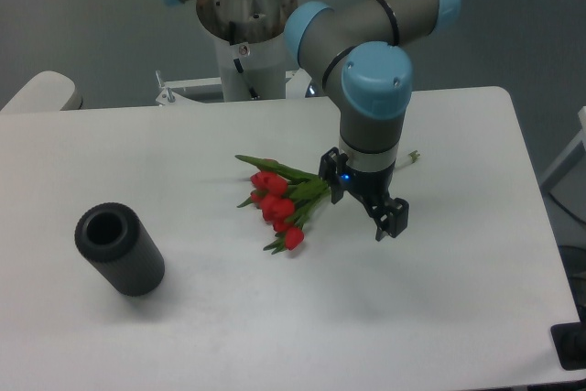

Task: Pick up the flowers from the table
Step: 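Move the open gripper over the green stems of the red tulips, then lower the gripper onto the tulip stems and close it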

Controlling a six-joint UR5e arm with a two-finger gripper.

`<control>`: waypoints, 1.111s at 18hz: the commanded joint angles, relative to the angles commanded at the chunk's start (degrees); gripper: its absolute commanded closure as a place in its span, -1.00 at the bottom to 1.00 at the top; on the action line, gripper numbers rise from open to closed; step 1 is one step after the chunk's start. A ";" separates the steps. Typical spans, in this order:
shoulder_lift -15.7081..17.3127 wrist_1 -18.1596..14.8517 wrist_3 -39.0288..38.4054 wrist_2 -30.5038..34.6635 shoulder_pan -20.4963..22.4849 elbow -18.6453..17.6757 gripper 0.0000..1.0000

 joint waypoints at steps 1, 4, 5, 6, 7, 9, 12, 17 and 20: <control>0.09 -0.52 1.32 1.94 0.27 -0.09 -1.00; 0.09 -0.36 1.95 2.66 0.89 -2.11 -1.00; 0.09 -0.18 1.95 2.66 1.23 -2.73 -1.00; 0.09 -0.17 1.95 2.66 1.59 -3.17 -1.00; 0.09 -0.17 1.95 2.49 1.59 -3.43 -1.00; 0.00 0.35 2.04 2.40 1.76 -5.88 -1.00; 0.00 0.53 3.00 2.31 2.03 -7.39 -1.00; -0.26 6.66 5.82 2.31 2.38 -12.74 -1.00; -0.44 8.00 5.73 2.13 2.38 -14.24 -1.00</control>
